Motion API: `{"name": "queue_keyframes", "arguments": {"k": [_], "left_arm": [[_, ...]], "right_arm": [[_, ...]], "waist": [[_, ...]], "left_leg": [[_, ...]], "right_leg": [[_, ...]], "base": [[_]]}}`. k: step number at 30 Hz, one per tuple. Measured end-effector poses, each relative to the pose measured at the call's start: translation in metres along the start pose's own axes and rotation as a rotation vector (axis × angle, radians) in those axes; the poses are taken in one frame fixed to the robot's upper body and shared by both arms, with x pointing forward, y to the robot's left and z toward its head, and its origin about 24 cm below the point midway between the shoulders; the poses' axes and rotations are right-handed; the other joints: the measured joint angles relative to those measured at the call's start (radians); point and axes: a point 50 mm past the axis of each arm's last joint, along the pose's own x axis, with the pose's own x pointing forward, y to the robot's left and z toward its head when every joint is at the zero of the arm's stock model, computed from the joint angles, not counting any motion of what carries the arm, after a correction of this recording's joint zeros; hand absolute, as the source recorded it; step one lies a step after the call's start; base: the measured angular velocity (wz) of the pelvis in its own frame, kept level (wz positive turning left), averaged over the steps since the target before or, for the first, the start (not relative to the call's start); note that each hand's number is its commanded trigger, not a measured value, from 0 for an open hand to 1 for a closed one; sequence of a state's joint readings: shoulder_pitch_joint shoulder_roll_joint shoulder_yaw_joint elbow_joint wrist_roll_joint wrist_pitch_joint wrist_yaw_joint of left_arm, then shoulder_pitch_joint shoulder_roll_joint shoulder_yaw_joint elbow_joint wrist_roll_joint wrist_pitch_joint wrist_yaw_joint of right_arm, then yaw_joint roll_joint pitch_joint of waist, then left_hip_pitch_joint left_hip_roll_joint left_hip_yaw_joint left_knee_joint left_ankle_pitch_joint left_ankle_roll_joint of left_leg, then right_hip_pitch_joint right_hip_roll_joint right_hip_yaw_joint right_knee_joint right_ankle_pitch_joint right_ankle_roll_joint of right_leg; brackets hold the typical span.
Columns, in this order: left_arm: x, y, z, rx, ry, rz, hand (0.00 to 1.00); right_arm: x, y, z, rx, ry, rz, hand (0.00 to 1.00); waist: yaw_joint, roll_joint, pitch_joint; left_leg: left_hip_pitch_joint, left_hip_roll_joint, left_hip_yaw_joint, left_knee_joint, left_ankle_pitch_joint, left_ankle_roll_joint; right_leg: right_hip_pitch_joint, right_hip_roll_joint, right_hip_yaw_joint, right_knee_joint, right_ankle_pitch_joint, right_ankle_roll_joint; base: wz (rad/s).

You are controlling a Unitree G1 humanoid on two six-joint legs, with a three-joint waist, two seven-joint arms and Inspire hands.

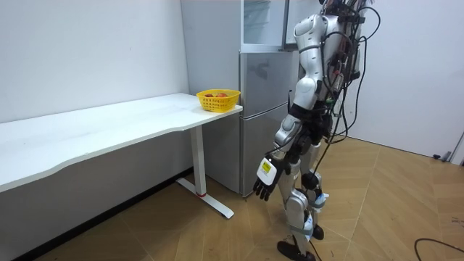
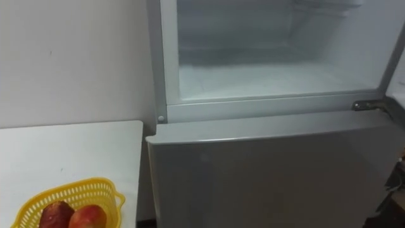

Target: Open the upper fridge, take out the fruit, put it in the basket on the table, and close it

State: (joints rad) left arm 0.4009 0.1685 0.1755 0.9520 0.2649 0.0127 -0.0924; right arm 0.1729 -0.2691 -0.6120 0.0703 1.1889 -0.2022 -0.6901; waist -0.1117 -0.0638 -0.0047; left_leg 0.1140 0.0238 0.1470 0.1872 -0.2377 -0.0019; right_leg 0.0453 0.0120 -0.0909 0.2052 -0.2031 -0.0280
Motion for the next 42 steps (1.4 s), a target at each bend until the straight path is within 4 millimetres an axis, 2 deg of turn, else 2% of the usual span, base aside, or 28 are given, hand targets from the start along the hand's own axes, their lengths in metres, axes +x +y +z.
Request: {"name": "queue_keyframes", "arguments": {"k": [4, 13, 17, 19, 22, 32, 42], "left_arm": [[-0.001, 0.003, -0.003, -0.023, -0.002, 0.012, 0.00], [-0.003, 0.001, -0.008, -0.057, 0.008, -0.008, 0.00], [-0.003, -0.004, -0.009, -0.063, 0.010, -0.026, 0.00], [-0.003, -0.007, -0.009, -0.067, 0.010, -0.039, 0.00], [-0.003, -0.009, -0.009, -0.072, 0.011, -0.045, 0.00], [-0.003, -0.013, -0.018, -0.075, 0.045, -0.058, 0.00], [-0.004, -0.015, -0.023, -0.079, 0.068, -0.064, 0.00]], "right_arm": [[0.001, 0.005, 0.002, 0.111, 0.039, 0.068, 0.00], [-0.003, 0.034, -0.001, 0.208, 0.073, 0.337, 0.00], [-0.015, 0.058, 0.003, 0.281, 0.094, 0.502, 0.00], [-0.018, 0.063, 0.005, 0.308, 0.096, 0.547, 0.00], [-0.019, 0.065, 0.005, 0.320, 0.099, 0.588, 0.00], [-0.033, 0.092, 0.012, 0.402, 0.071, 0.794, 0.00], [-0.046, 0.102, 0.020, 0.399, 0.036, 0.893, 0.00]], "waist": [[0.006, 0.001, -0.0006], [0.004, 0.041, -0.0053], [0.005, 0.041, -0.0039], [0.007, 0.041, -0.0037], [0.008, 0.043, -0.0033], [0.010, 0.042, -0.0028], [0.027, 0.041, -0.0034]], "left_leg": [[-0.011, 0.000, 0.005, 0.001, 0.000, 0.000], [-0.016, 0.002, 0.007, 0.002, 0.000, 0.000], [-0.018, 0.003, 0.007, 0.002, 0.000, 0.000], [-0.017, 0.002, 0.007, 0.002, 0.000, 0.000], [-0.016, 0.000, 0.007, 0.003, 0.000, 0.000], [-0.005, 0.003, 0.006, 0.013, 0.000, 0.000], [-0.003, 0.001, 0.005, 0.011, 0.000, 0.000]], "right_leg": [[-0.011, 0.000, 0.003, -0.001, 0.001, 0.001], [-0.010, -0.001, 0.001, 0.008, 0.002, 0.000], [-0.010, -0.007, 0.000, 0.016, 0.002, 0.000], [-0.010, -0.007, 0.001, 0.016, 0.002, 0.000], [-0.010, -0.010, 0.001, 0.017, 0.002, 0.000], [-0.010, -0.009, -0.002, 0.019, 0.001, -0.002], [-0.006, -0.011, -0.002, 0.016, 0.002, -0.002]], "base": [[-0.02], [0.00], [0.00], [0.00], [0.00], [0.01], [0.00]]}}
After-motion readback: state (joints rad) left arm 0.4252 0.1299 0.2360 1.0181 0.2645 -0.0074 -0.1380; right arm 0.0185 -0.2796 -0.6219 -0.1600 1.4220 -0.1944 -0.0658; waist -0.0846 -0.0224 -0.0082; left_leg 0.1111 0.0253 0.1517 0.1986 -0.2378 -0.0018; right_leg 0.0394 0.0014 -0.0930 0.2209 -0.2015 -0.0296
